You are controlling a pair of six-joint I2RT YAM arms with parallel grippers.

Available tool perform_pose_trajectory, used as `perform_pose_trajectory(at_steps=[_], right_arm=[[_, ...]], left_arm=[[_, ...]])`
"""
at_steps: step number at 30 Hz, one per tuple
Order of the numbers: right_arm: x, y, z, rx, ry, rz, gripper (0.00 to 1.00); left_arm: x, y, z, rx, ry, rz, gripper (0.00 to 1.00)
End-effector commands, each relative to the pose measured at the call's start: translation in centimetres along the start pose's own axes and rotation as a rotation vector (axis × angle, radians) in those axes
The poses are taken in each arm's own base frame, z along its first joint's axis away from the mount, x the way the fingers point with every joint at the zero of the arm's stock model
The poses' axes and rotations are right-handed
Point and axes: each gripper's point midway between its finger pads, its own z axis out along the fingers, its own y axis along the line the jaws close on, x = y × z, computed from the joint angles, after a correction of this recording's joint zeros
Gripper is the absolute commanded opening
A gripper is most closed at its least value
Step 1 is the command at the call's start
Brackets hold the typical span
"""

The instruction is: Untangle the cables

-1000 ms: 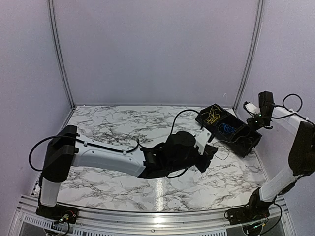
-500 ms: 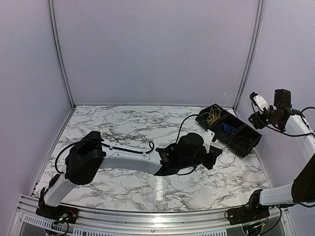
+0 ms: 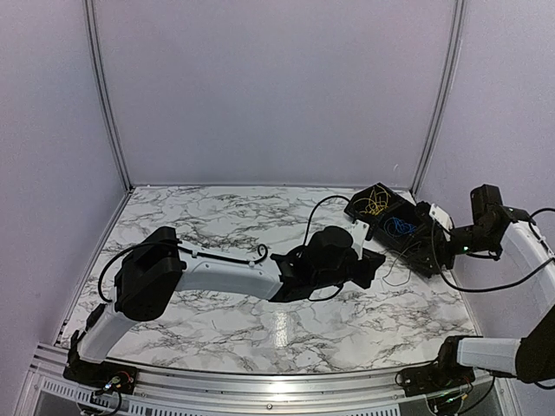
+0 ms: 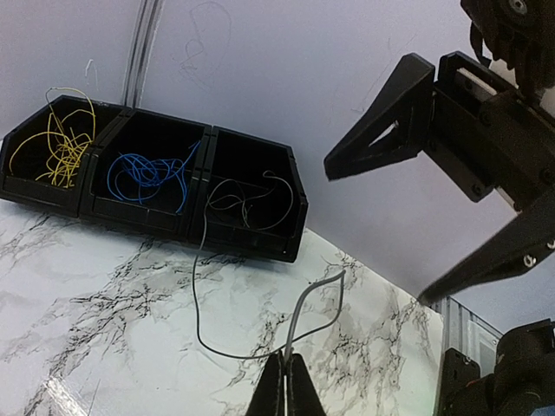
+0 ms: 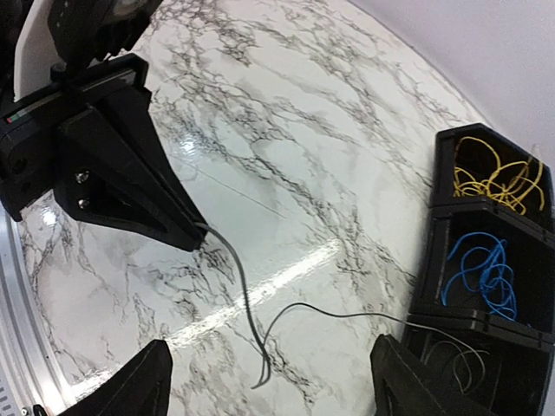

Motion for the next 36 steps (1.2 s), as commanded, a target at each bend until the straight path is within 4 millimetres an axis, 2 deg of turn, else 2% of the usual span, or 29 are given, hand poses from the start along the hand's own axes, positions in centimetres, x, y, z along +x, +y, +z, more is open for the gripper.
perform_pose_trajectory(at_steps=[1, 7, 14, 22, 23, 26, 27, 30, 32, 36], right_arm=[[-0.1, 2.2, 1.5, -0.119, 0.0, -0.003, 0.77], [-0.3, 0.4, 2.4, -0.07, 0.007, 0.025, 0.59], [0.3, -0.3, 3.0, -0.071, 0.044, 0.036, 0.52], [1.2, -0.6, 3.8, -0.094, 0.09, 0.056, 0.38], [1.2, -0.6, 3.9, -0.096, 0.095, 0.06, 0.34], [1.2, -1.3, 4.0, -0.079, 0.111, 0.07, 0.0], [1.2, -1.8, 3.9, -0.063, 0.121, 0.072, 0.0], [1.2, -4.3, 2.9, 0.053, 0.189, 0.045, 0.0], [1.0, -6.2, 1.6, 0.138, 0.226, 0.023, 0.0], [0.7, -10.9, -1.7, 0.319, 0.298, -0.005, 0.0]], left_arm=[[-1.0, -0.5, 0.0, 0.024, -0.03, -0.009, 0.0], [-1.1, -0.6, -0.2, 0.028, -0.029, -0.006, 0.0], [-1.4, -0.6, -0.5, 0.023, -0.035, 0.005, 0.0], [-1.7, -0.2, -0.7, 0.014, -0.043, 0.013, 0.0], [-1.8, -0.2, -0.7, 0.013, -0.044, 0.016, 0.0], [-1.8, 0.1, -0.7, 0.0, -0.046, 0.018, 0.0], [-1.8, 0.3, -0.8, -0.011, -0.048, 0.014, 0.04], [-0.8, 1.7, -1.3, -0.071, -0.037, 0.003, 0.37], [-0.1, 2.4, -1.9, -0.098, -0.026, 0.002, 0.42], [1.8, 3.4, -3.4, -0.114, 0.005, -0.007, 0.43]])
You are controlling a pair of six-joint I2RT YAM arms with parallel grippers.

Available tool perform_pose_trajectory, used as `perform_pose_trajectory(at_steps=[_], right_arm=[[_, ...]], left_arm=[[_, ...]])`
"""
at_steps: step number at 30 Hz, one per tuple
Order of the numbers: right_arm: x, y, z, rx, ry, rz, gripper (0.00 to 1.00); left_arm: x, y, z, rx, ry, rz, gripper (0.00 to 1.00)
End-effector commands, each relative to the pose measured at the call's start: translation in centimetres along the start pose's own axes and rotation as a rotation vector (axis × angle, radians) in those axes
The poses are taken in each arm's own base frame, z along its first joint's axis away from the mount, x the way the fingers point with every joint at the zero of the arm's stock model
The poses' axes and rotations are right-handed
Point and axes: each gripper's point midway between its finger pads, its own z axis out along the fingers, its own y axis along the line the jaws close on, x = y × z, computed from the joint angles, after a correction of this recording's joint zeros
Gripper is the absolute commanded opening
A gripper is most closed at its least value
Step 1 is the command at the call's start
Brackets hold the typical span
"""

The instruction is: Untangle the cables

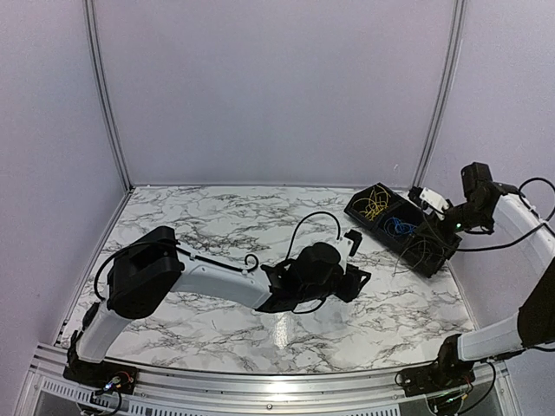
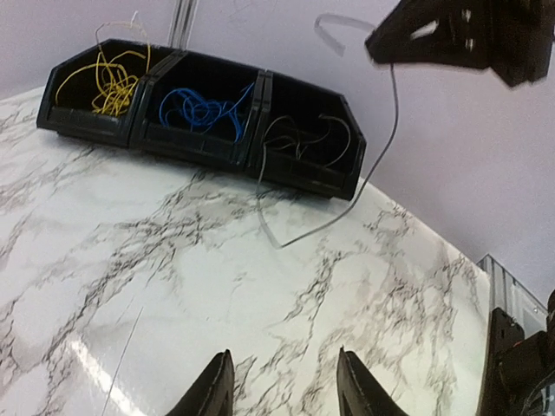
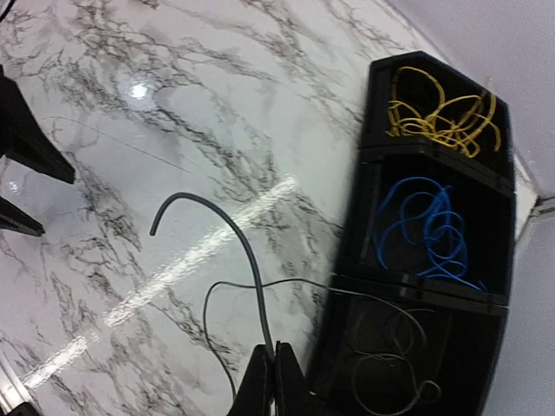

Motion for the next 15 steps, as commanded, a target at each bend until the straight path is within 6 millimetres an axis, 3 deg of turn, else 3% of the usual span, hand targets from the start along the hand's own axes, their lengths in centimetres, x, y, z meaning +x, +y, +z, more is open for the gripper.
perform_pose_trajectory(at_steps=[1, 10, 15], right_arm=[[0.1, -6.6, -3.7, 0.258, 0.092, -0.023, 0.0], [2.5, -14.0, -5.6, 0.55, 0.281, -0.013, 0.0], [2.5, -17.1, -6.9, 0.73, 0.29, 0.0, 0.0]], left_arm=[[-1.2, 0.7, -2.2, -0.021, -0.044, -0.022, 0.43], [0.8, 1.7, -3.9, -0.024, -0.034, -0.059, 0.43], [1.2, 1.6, -3.9, -0.013, -0.027, -0.064, 0.42]])
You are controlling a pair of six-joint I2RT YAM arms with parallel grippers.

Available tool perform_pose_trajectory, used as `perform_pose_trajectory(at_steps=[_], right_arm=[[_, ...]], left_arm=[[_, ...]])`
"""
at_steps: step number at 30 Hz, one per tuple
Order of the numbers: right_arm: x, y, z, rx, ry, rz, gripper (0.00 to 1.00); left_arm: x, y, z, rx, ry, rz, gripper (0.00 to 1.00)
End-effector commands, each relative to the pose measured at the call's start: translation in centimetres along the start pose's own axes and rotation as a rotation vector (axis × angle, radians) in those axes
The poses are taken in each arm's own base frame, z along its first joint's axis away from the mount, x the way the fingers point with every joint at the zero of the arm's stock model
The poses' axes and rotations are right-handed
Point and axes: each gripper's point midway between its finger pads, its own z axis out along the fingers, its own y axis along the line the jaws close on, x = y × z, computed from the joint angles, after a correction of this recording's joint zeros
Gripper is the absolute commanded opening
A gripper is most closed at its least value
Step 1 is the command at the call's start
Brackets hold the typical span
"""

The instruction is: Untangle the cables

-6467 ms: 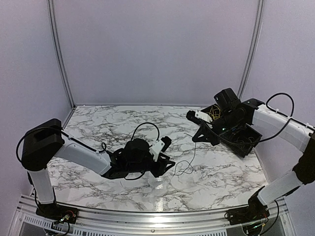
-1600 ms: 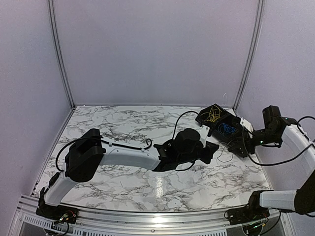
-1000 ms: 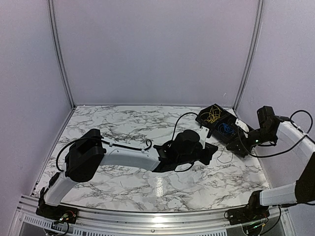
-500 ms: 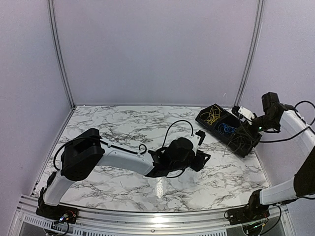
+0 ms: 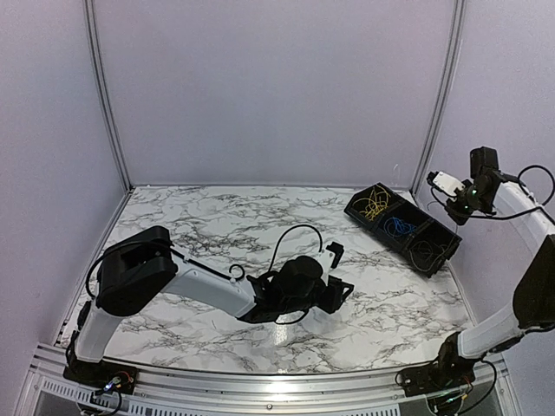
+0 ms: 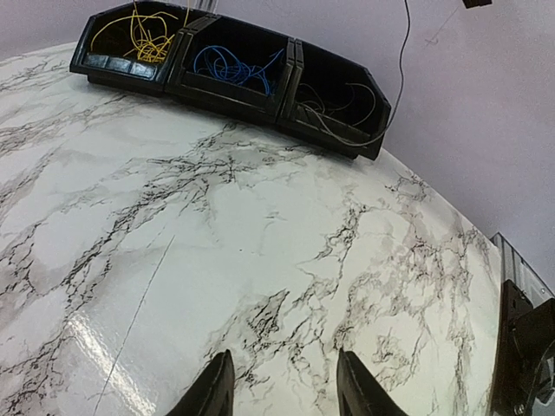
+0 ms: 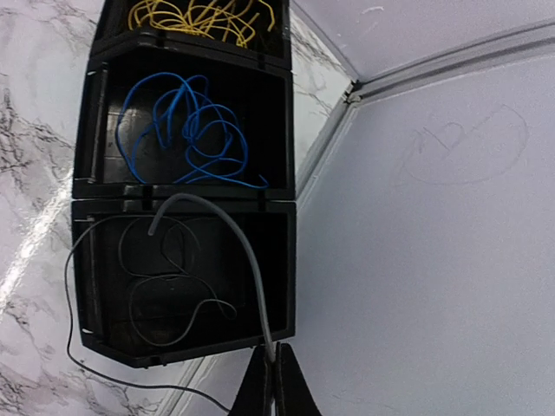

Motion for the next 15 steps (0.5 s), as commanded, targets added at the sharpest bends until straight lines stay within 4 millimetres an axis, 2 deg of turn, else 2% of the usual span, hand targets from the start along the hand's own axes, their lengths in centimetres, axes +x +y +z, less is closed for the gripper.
perform_pose_trajectory(at_steps=[1, 5, 7, 9, 15], right_arm=[[-0.2, -5.2, -0.5, 0.254, 0.011, 0.039, 0.0], [-1.1, -7.6, -1.6, 0.386, -0.034, 0.049, 0.0], [-1.5, -8.2, -1.9, 0.433, -0.068, 0.04, 0.0], [-1.7, -8.1, -1.5, 0.452, -0.09, 0.032, 0.0], [-0.5, -6.8, 1.3, 0.472, -0.072, -0.002, 0.0]], left_arm=[[-3.4, -1.3, -1.0, 0.042, -0.085, -0.029, 0.42], [-3.1, -1.4, -1.0, 0.048, -0.08, -0.035, 0.42], [-2.9, -1.4, -0.9, 0.051, -0.077, -0.038, 0.42], [-2.8, -1.5, -0.9, 0.054, -0.077, -0.041, 0.42], [-2.5, -1.5, -1.0, 0.054, -0.072, -0.043, 0.41]])
